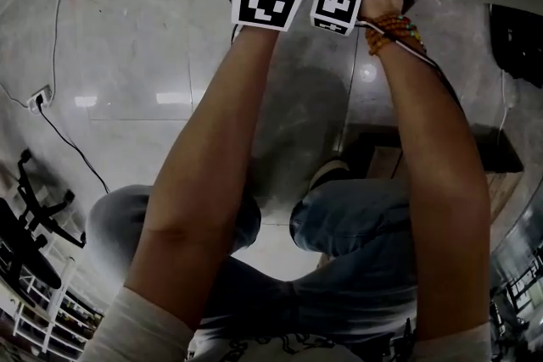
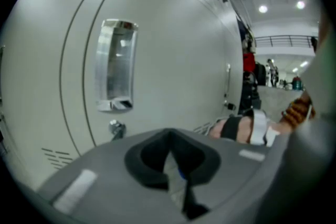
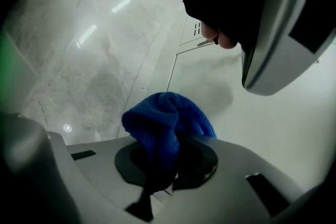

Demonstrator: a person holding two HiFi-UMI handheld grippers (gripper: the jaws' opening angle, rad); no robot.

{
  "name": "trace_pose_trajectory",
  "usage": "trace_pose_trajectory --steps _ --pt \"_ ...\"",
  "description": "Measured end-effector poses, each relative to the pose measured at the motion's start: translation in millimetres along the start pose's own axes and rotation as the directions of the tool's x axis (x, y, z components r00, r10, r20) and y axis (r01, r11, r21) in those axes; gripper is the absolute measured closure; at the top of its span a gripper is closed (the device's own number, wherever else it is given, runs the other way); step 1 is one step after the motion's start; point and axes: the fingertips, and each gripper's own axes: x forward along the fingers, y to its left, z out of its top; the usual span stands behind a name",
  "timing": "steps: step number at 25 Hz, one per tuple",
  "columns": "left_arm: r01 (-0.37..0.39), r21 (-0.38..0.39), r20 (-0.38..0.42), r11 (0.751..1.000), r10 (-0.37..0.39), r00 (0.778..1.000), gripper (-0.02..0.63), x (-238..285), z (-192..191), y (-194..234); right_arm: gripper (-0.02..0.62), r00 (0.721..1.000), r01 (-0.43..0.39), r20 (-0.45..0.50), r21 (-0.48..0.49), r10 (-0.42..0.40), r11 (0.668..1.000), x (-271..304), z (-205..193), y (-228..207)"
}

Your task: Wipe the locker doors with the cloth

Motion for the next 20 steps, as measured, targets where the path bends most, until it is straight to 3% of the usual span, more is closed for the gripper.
trace_pose_trajectory --steps 5,9,12,20 --pt "0.020 0.006 -0.024 1.000 -0.020 1.000 0.604 -1 -7 -8 0.549 1.000 -0.012 -0.001 -0.034 0.012 0.999 -2 -6 8" --pt "0.043 0.017 0.001 0.999 -0.043 0.999 0.604 7 13 -23 0.549 0.996 -0.046 -0.071 0.021 0.048 0.999 -5 -48 12" --pt "0.055 0.020 0.027 0.998 -0.055 0.998 0.604 8 33 -35 0.549 0.996 -0.044 -0.080 0.005 0.044 0.999 -16 -69 9" --pt "0.082 0.047 0.068 0.996 -0.085 0.994 0.604 -12 92 -50 0.549 0.998 0.032 -0.064 0.029 -0.030 0.999 -58 -84 -48"
